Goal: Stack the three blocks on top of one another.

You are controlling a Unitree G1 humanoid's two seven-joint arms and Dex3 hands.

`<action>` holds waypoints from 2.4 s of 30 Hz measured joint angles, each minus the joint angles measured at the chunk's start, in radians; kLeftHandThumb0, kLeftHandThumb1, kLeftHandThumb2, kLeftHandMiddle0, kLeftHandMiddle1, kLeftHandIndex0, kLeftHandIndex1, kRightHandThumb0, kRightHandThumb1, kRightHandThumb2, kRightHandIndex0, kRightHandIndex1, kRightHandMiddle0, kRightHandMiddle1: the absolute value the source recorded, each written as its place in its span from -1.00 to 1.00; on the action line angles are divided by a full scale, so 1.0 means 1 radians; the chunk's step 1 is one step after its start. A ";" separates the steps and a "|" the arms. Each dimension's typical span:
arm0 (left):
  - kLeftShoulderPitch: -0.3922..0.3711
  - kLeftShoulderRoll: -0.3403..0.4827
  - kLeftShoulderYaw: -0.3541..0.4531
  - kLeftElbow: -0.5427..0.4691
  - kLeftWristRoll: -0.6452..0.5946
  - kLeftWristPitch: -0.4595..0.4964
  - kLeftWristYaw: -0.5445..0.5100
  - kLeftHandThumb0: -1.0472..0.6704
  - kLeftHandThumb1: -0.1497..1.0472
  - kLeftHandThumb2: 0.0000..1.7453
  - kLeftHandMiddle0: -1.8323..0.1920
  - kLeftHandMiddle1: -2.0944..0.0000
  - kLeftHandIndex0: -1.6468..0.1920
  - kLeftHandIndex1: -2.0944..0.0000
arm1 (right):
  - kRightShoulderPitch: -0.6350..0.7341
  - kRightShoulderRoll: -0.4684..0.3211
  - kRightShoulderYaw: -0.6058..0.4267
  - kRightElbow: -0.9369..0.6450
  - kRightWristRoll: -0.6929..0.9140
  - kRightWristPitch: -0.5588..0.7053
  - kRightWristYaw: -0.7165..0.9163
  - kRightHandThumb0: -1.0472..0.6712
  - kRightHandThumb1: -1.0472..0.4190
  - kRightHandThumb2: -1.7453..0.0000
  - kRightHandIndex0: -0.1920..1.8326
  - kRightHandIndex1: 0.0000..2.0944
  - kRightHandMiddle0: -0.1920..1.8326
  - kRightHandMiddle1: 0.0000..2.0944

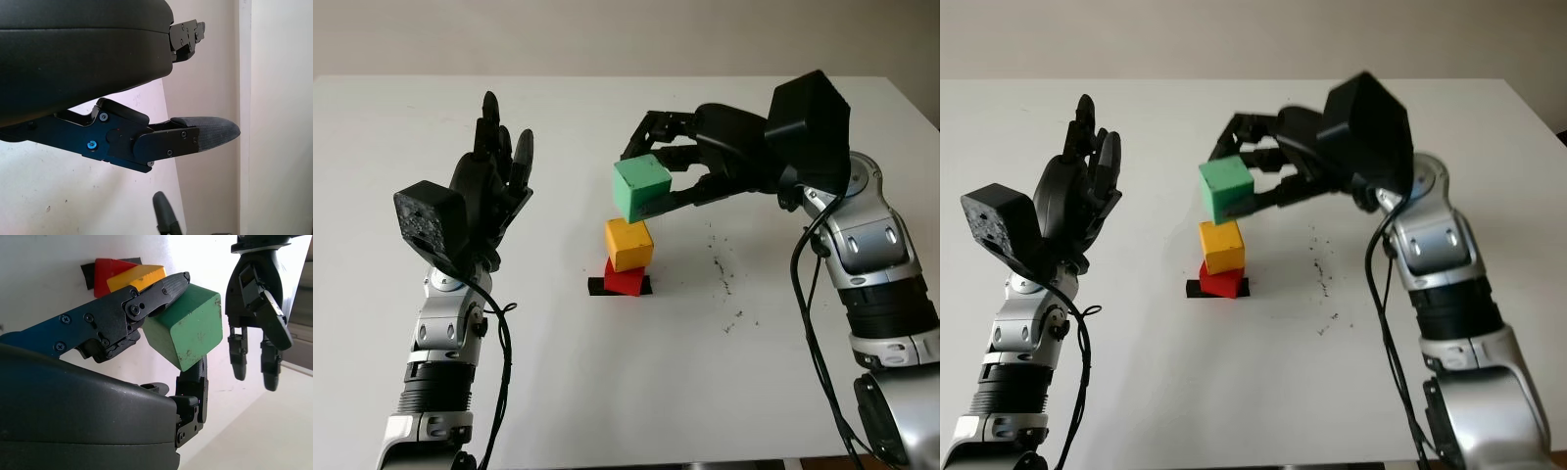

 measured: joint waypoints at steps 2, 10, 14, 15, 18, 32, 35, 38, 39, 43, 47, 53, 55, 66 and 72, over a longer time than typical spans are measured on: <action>0.000 0.000 0.000 0.000 0.000 0.000 0.000 -0.64 1.00 -0.40 1.00 1.00 1.00 1.00 | 0.014 0.003 -0.002 -0.011 0.010 0.013 -0.008 -0.32 -0.91 0.94 -0.51 -0.99 -0.51 0.61; 0.000 0.000 0.000 0.000 0.000 0.000 0.001 -0.64 1.00 -0.41 1.00 0.97 1.00 0.99 | 0.046 0.021 -0.007 -0.030 0.053 0.061 -0.032 -0.32 -0.91 0.94 -0.51 -0.99 -0.53 0.59; 0.000 0.000 0.000 0.000 0.002 0.000 0.001 -0.64 1.00 -0.42 1.00 0.97 1.00 1.00 | 0.052 0.021 -0.007 -0.030 0.056 0.062 -0.036 -0.32 -0.91 0.94 -0.52 -0.99 -0.53 0.57; 0.000 0.000 0.000 0.000 0.003 0.000 0.002 -0.64 1.00 -0.42 1.00 0.98 1.00 1.00 | 0.052 0.022 -0.007 -0.030 0.056 0.061 -0.039 -0.32 -0.91 0.94 -0.52 -0.98 -0.51 0.58; 0.000 0.000 0.000 0.000 0.005 0.000 0.002 -0.64 1.00 -0.42 1.00 0.97 1.00 1.00 | 0.052 0.026 -0.007 -0.026 0.056 0.048 -0.046 -0.32 -0.91 0.94 -0.52 -0.98 -0.52 0.59; 0.000 0.000 -0.001 0.000 0.005 0.000 0.001 -0.64 1.00 -0.44 1.00 0.97 1.00 1.00 | 0.051 0.031 0.030 0.014 -0.005 -0.056 -0.058 -0.33 -0.89 0.94 -0.50 -0.97 -0.51 0.61; 0.000 0.000 -0.001 0.000 0.009 0.000 0.003 -0.65 1.00 -0.45 0.99 0.96 0.99 0.99 | 0.051 0.031 0.037 0.025 -0.019 -0.085 -0.067 -0.34 -0.89 0.94 -0.49 -0.96 -0.50 0.63; 0.000 0.000 -0.001 0.000 0.009 0.001 0.004 -0.65 1.00 -0.45 0.99 0.96 0.99 0.99 | 0.050 0.032 0.042 0.045 -0.033 -0.105 -0.071 -0.33 -0.89 0.94 -0.50 -0.96 -0.50 0.63; 0.000 0.000 -0.001 0.000 0.009 0.001 0.004 -0.65 1.00 -0.45 0.99 0.96 0.99 0.98 | 0.050 0.032 0.042 0.050 -0.034 -0.106 -0.072 -0.33 -0.89 0.94 -0.50 -0.96 -0.50 0.63; 0.000 0.000 -0.001 0.000 0.009 0.000 0.002 -0.64 1.00 -0.45 0.99 0.95 1.00 0.99 | 0.049 0.035 0.042 0.056 -0.041 -0.116 -0.077 -0.33 -0.89 0.94 -0.49 -0.96 -0.51 0.63; 0.000 -0.001 -0.001 0.000 0.008 0.000 0.002 -0.64 1.00 -0.46 1.00 0.95 1.00 0.99 | 0.049 0.042 0.042 0.057 -0.044 -0.117 -0.079 -0.33 -0.89 0.94 -0.49 -0.96 -0.51 0.62; 0.000 -0.002 -0.001 0.000 0.009 -0.001 0.004 -0.64 1.00 -0.45 0.98 0.94 0.99 0.98 | 0.049 0.050 0.042 0.058 -0.044 -0.117 -0.078 -0.33 -0.88 0.94 -0.48 -0.96 -0.50 0.61; 0.000 -0.002 -0.002 -0.001 0.011 0.000 0.006 -0.63 1.00 -0.45 0.98 0.94 0.99 0.97 | 0.049 0.050 0.042 0.058 -0.043 -0.117 -0.077 -0.33 -0.88 0.94 -0.48 -0.96 -0.49 0.61; 0.000 -0.003 -0.002 -0.002 0.012 0.002 0.013 -0.63 1.00 -0.46 0.98 0.95 0.99 0.96 | 0.049 0.051 0.041 0.056 -0.035 -0.104 -0.065 -0.33 -0.87 0.94 -0.48 -0.95 -0.47 0.61; 0.000 -0.003 -0.002 -0.002 0.014 0.003 0.018 -0.62 1.00 -0.45 1.00 0.95 1.00 0.97 | 0.049 0.050 0.042 0.050 -0.037 -0.106 -0.060 -0.35 -0.87 0.94 -0.48 -0.96 -0.47 0.62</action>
